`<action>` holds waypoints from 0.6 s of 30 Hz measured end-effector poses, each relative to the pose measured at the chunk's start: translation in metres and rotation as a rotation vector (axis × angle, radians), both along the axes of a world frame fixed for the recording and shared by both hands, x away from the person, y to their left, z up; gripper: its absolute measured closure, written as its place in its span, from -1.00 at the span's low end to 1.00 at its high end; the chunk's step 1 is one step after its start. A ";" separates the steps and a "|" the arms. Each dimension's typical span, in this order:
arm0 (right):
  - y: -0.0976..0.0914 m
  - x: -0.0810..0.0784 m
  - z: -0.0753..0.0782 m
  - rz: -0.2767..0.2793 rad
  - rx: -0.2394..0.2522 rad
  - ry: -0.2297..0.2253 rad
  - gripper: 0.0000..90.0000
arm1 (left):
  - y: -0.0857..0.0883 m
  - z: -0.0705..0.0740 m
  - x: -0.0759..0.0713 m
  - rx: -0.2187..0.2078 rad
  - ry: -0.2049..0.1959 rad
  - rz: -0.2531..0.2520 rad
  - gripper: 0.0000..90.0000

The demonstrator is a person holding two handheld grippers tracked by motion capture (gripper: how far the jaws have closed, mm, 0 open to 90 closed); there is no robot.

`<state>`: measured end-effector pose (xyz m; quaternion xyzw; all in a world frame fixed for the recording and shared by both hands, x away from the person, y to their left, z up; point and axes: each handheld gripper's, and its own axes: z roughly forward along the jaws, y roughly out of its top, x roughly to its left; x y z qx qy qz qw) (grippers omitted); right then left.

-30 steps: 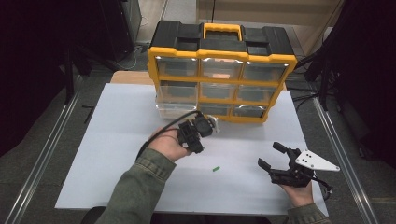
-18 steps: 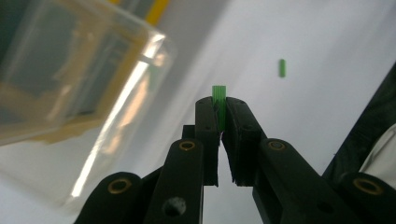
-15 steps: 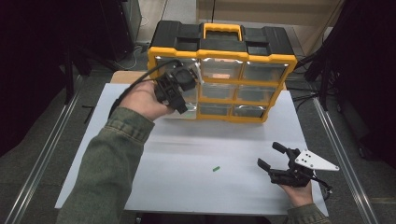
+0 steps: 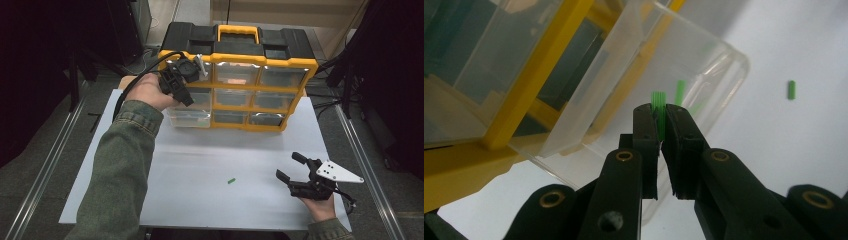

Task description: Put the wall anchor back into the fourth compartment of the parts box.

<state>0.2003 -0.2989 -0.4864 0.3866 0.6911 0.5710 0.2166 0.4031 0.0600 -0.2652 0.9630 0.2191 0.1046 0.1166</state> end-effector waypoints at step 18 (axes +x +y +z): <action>-0.001 0.000 0.001 -0.001 -0.001 0.000 -0.68 | -0.016 0.003 -0.007 0.076 -0.184 0.122 -0.03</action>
